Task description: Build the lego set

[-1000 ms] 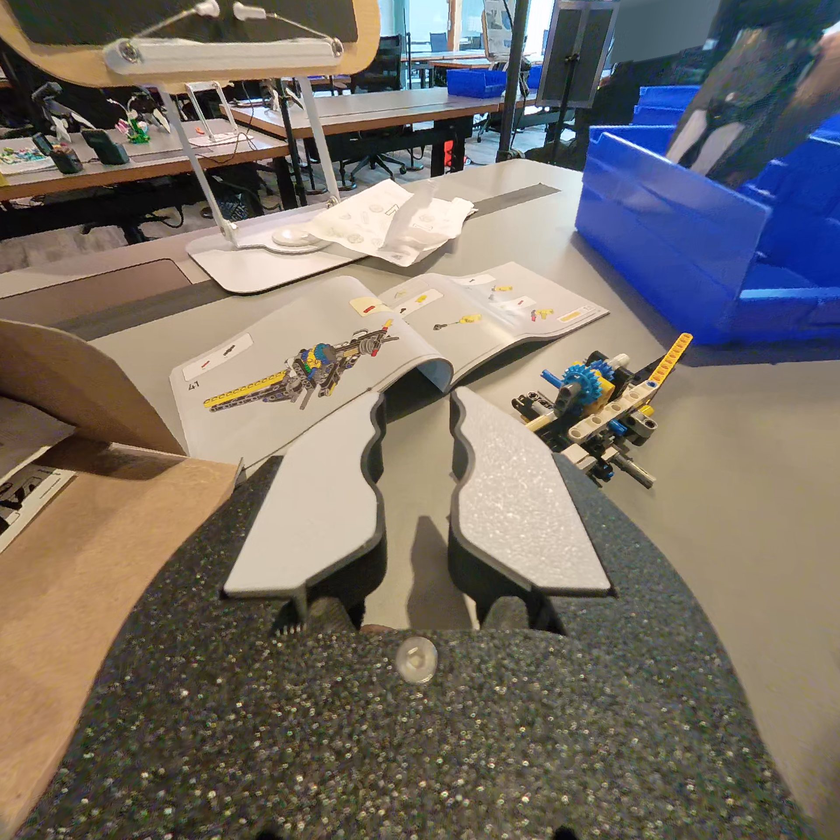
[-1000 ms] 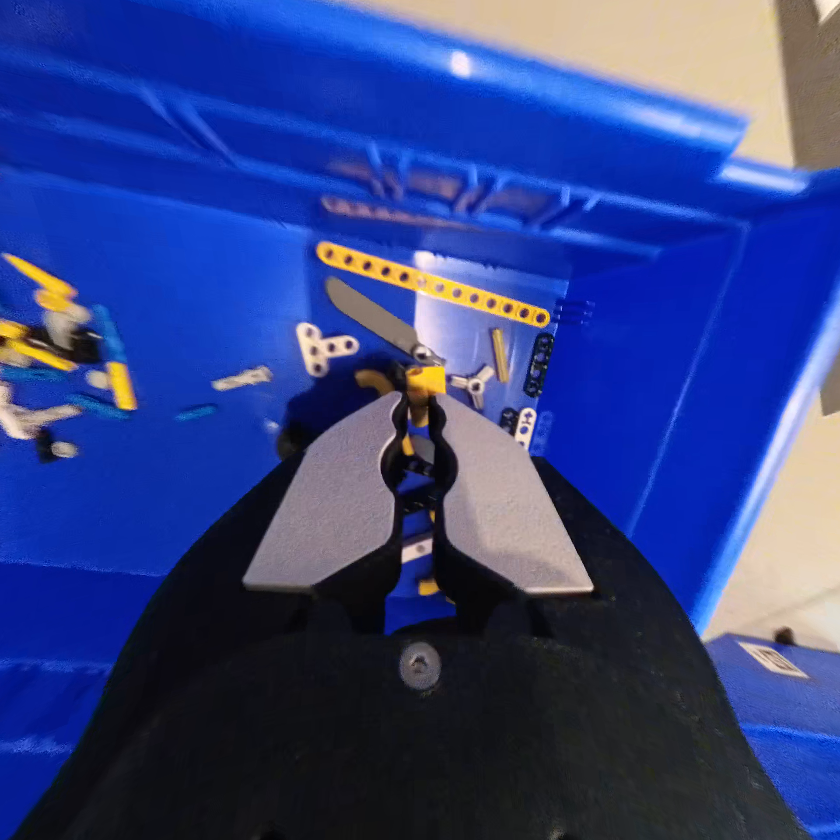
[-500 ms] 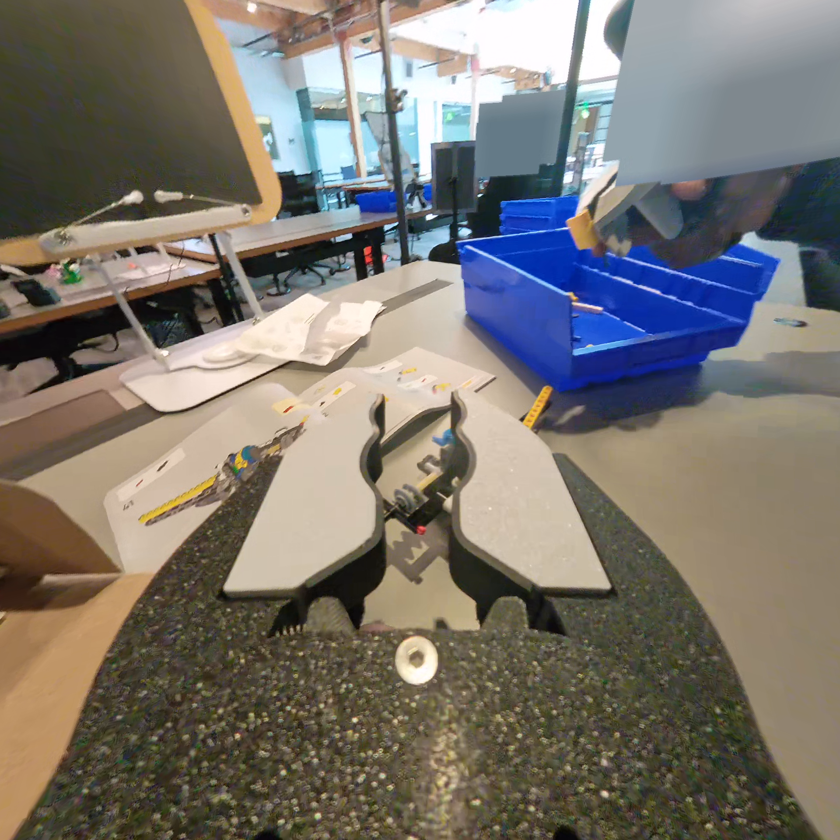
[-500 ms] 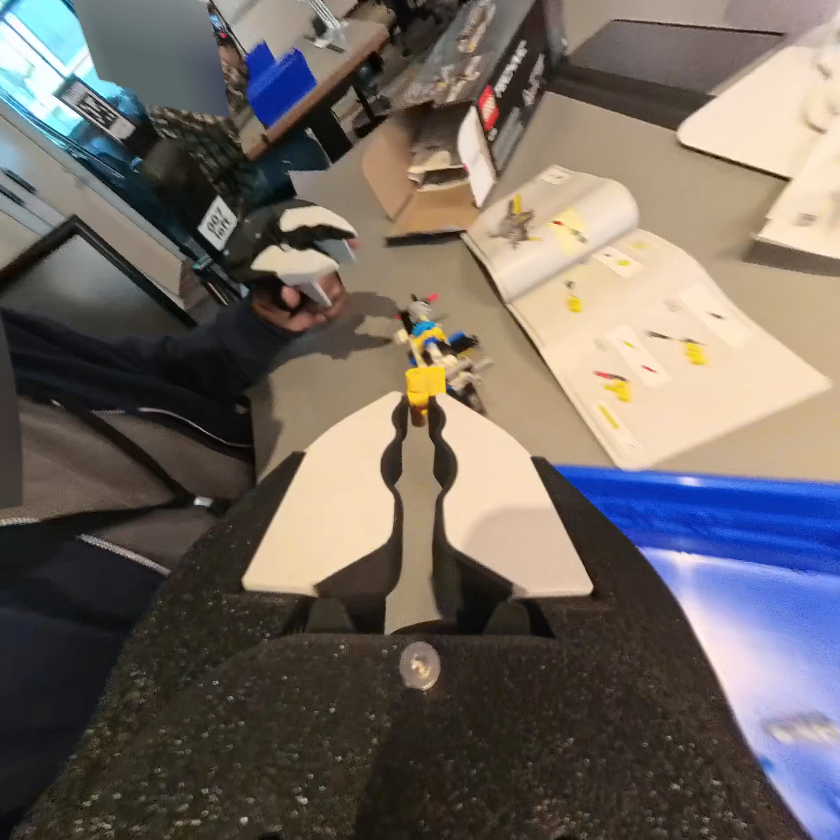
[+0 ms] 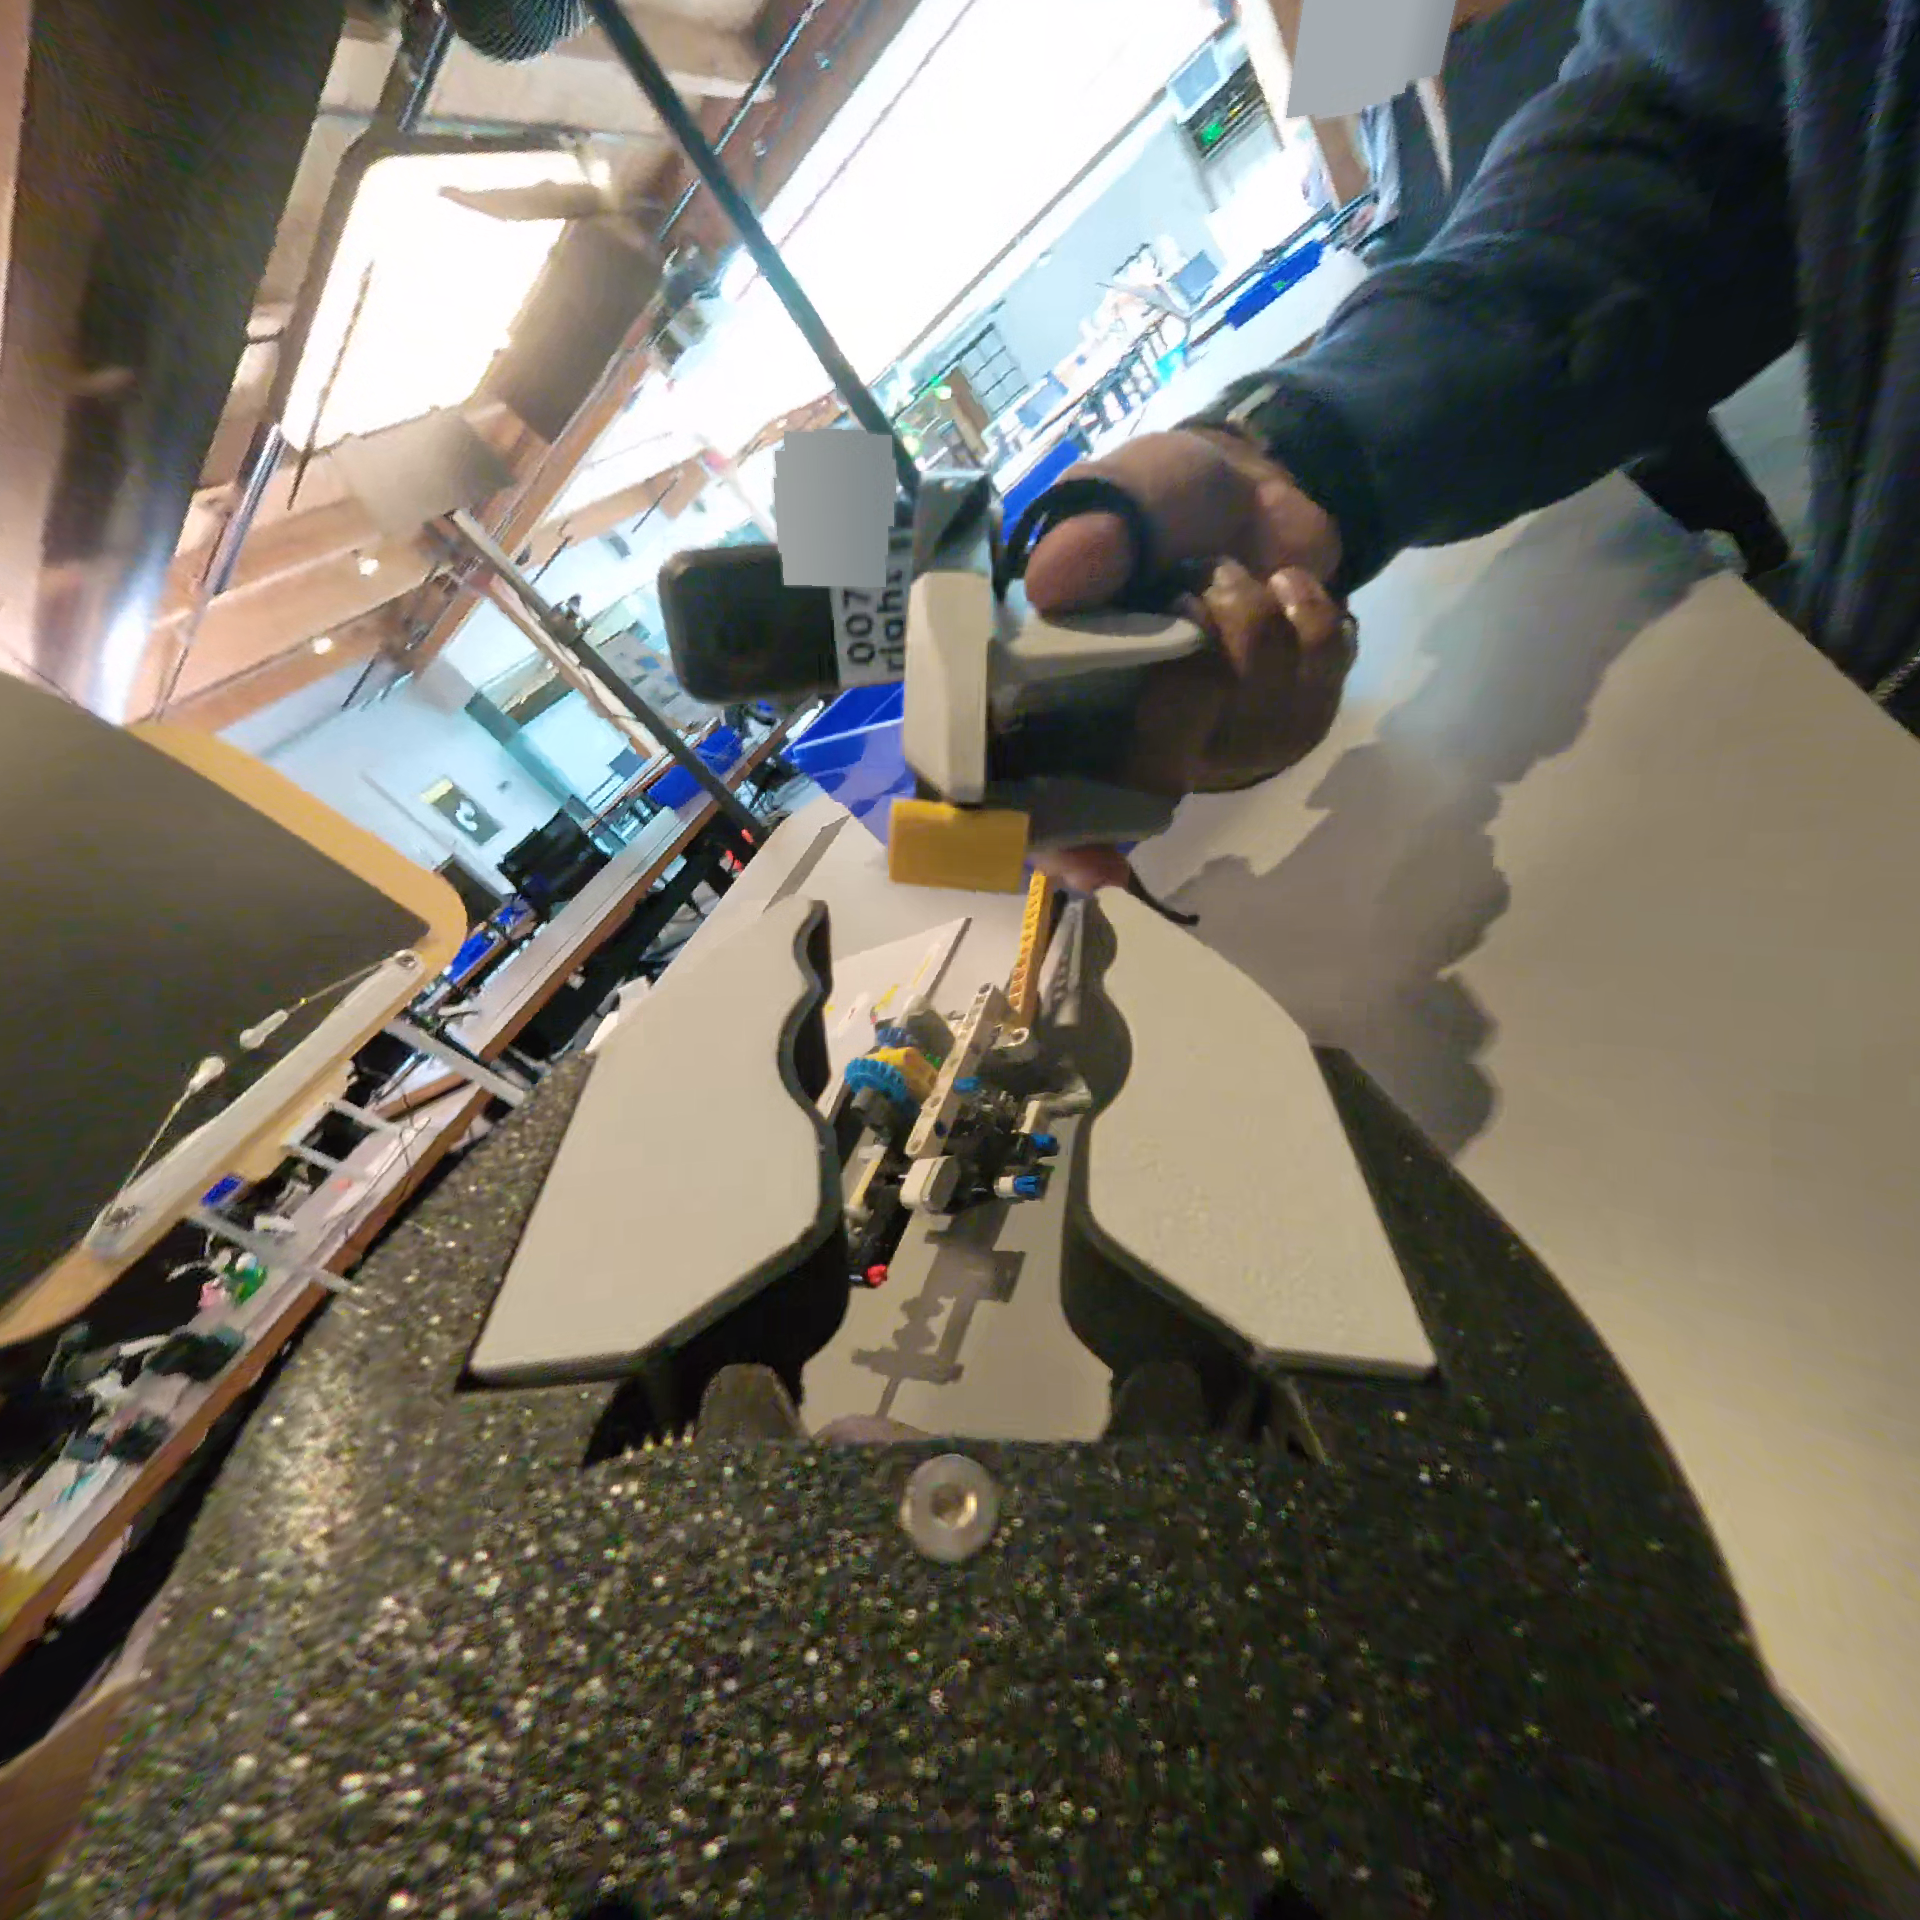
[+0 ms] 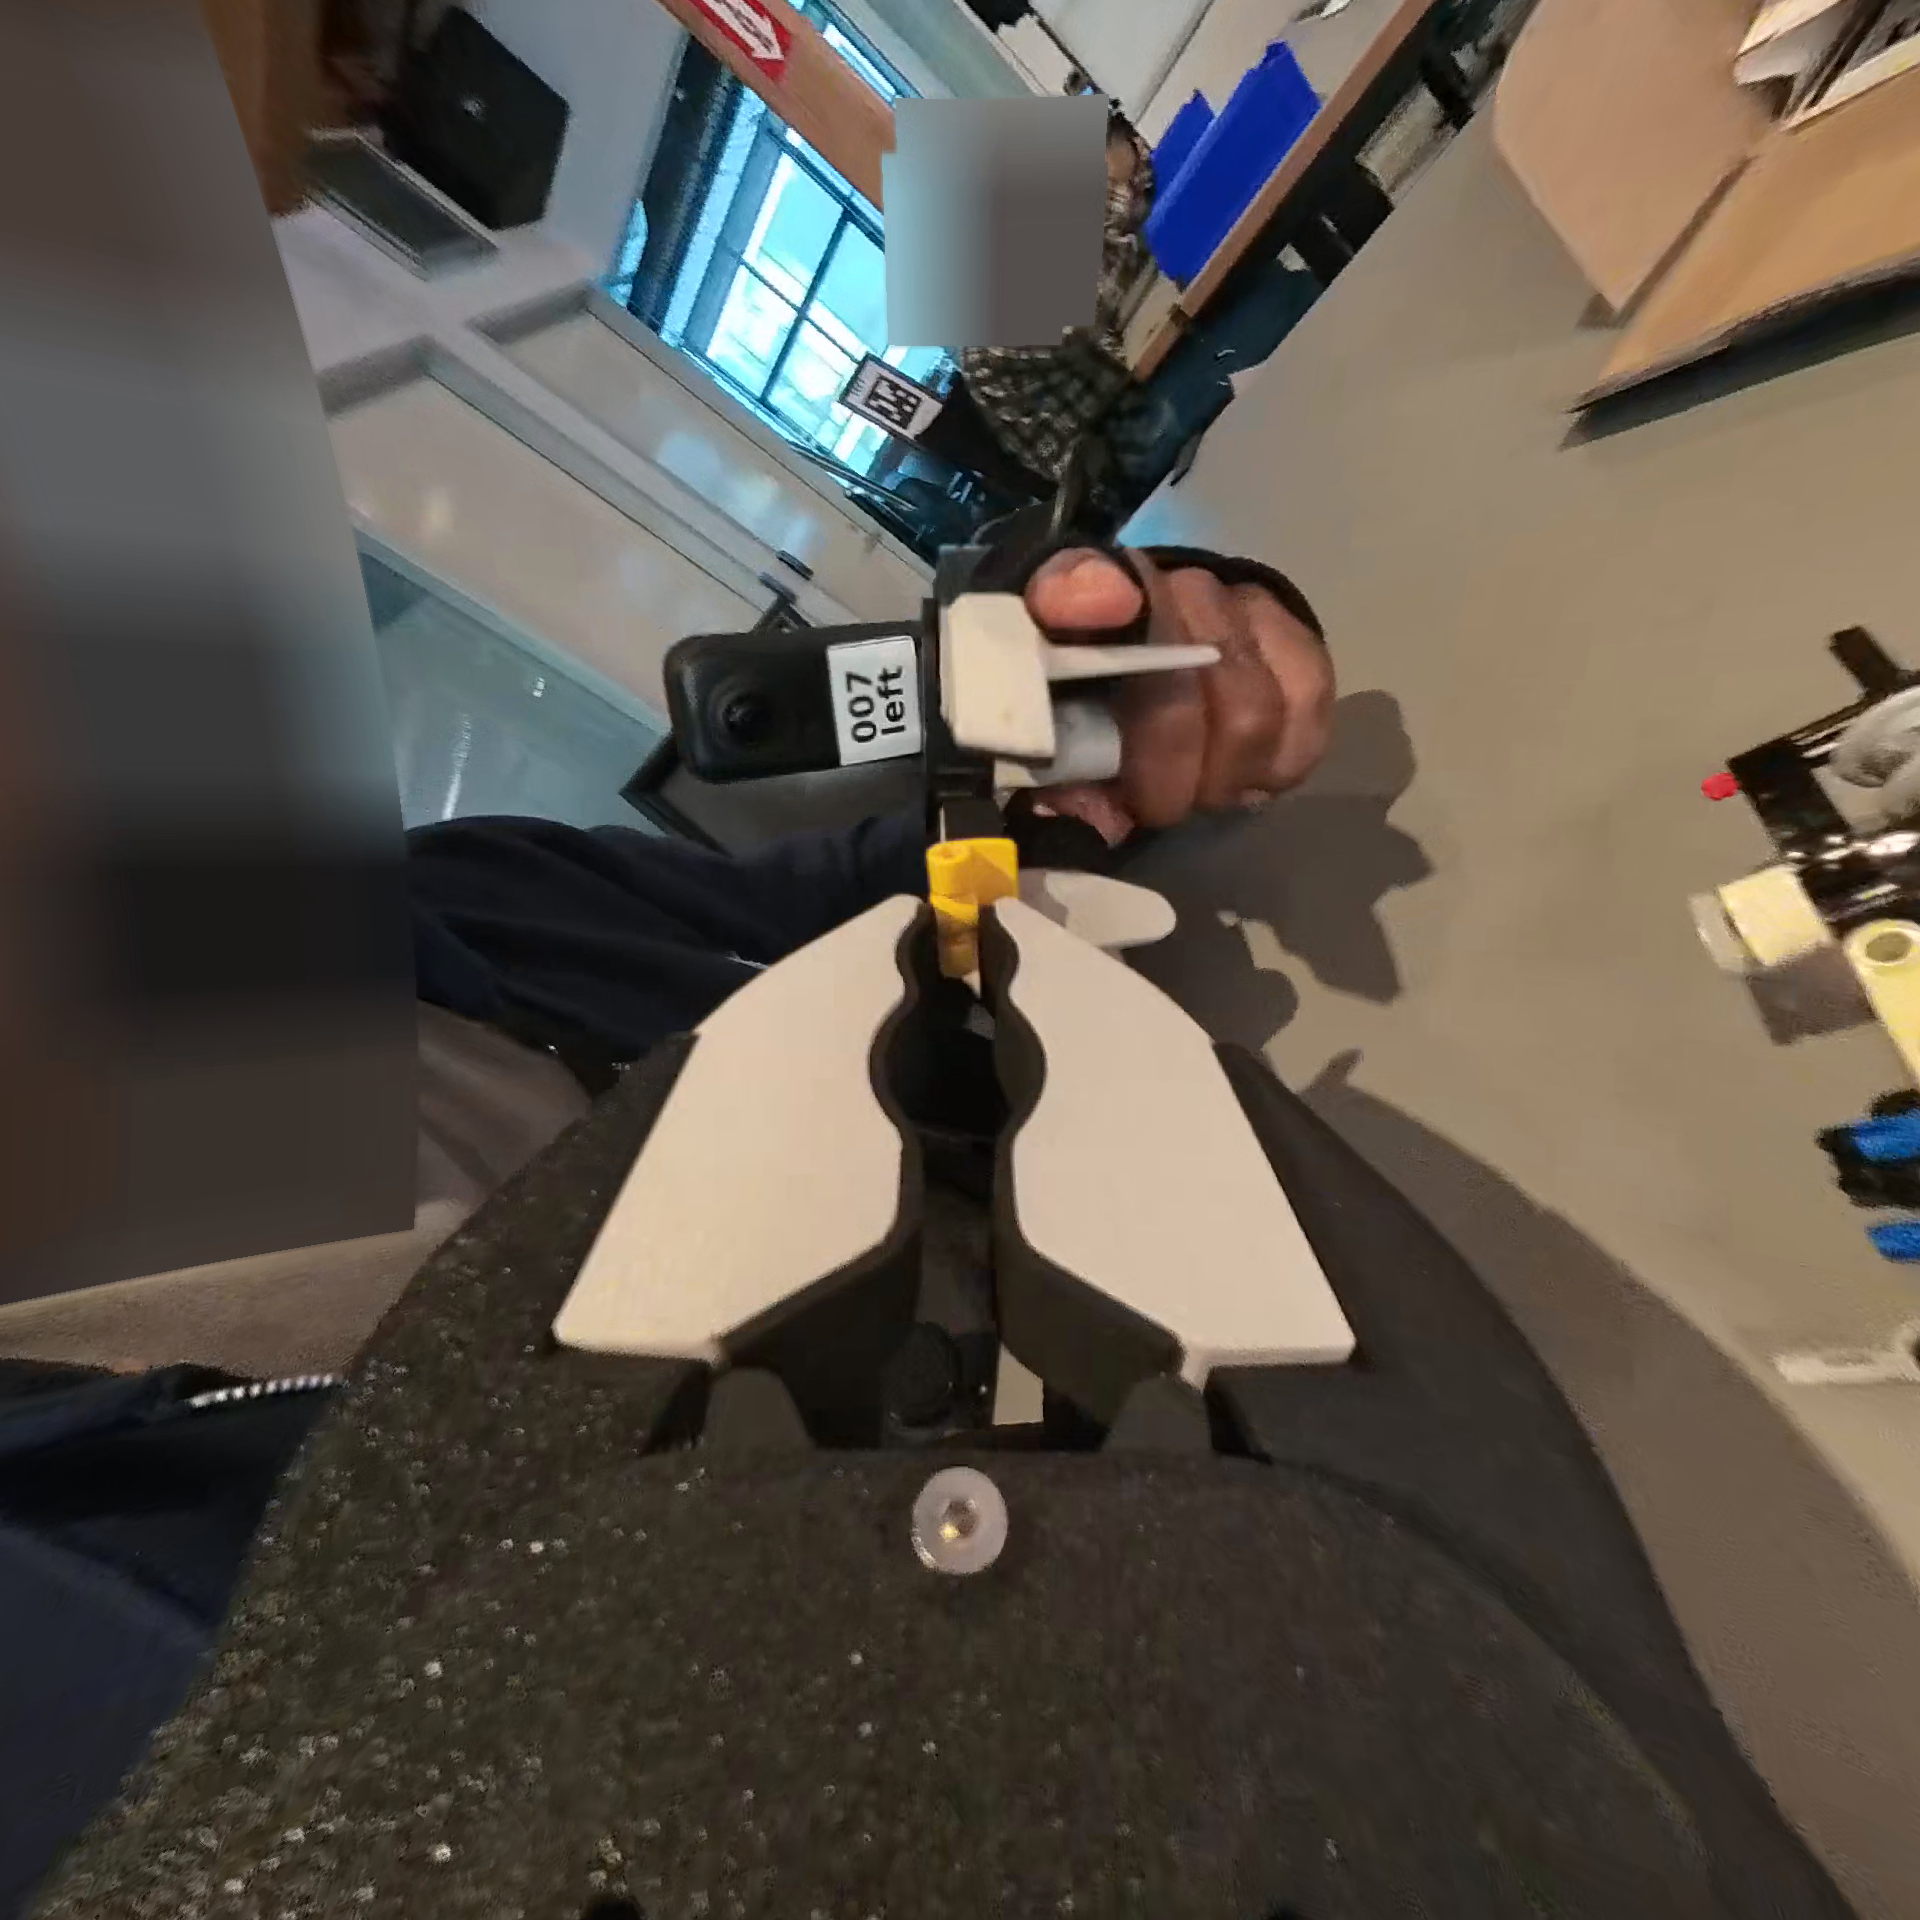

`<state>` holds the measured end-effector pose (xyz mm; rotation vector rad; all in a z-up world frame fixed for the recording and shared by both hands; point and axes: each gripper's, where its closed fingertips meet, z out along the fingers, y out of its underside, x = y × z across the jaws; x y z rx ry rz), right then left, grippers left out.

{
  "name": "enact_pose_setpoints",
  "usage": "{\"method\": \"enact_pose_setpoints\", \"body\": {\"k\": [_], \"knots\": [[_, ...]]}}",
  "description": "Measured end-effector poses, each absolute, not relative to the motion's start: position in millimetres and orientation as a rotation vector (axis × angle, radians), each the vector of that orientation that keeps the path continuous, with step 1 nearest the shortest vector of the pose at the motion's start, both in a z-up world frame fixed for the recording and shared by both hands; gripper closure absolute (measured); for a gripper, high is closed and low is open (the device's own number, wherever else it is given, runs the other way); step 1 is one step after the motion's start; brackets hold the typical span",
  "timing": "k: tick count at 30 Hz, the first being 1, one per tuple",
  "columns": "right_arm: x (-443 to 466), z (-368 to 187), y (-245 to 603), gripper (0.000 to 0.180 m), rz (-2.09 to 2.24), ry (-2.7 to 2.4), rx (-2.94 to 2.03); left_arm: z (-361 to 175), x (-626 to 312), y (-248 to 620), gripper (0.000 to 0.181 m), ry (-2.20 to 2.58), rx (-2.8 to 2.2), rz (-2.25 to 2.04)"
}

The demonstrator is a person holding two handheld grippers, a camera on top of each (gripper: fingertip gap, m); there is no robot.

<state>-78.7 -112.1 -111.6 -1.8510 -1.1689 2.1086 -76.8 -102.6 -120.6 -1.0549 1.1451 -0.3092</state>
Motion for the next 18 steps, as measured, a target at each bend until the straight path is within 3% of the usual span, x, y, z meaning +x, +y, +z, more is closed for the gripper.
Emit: {"method": "enact_pose_setpoints", "body": {"k": [4, 8, 12, 18], "knots": [[-86, -115, -120, 0.171, 2.163, -1.173, -1.857, -118, -73, -110, 0.139, 1.18, -1.003, -0.304], [-88, -120, -126, 0.171, 2.189, -1.188, -1.862, -123, -70, -112, 0.154, 1.211, -0.996, -0.277], [-85, -130, -125, 0.164, 2.127, -1.224, -1.871, -133, -70, -112, 0.155, 1.25, -1.069, -0.321], [-62, -164, -107, 0.152, 1.545, -1.447, -1.892, -173, -87, -95, 0.155, 1.322, -1.417, -0.374]]}}
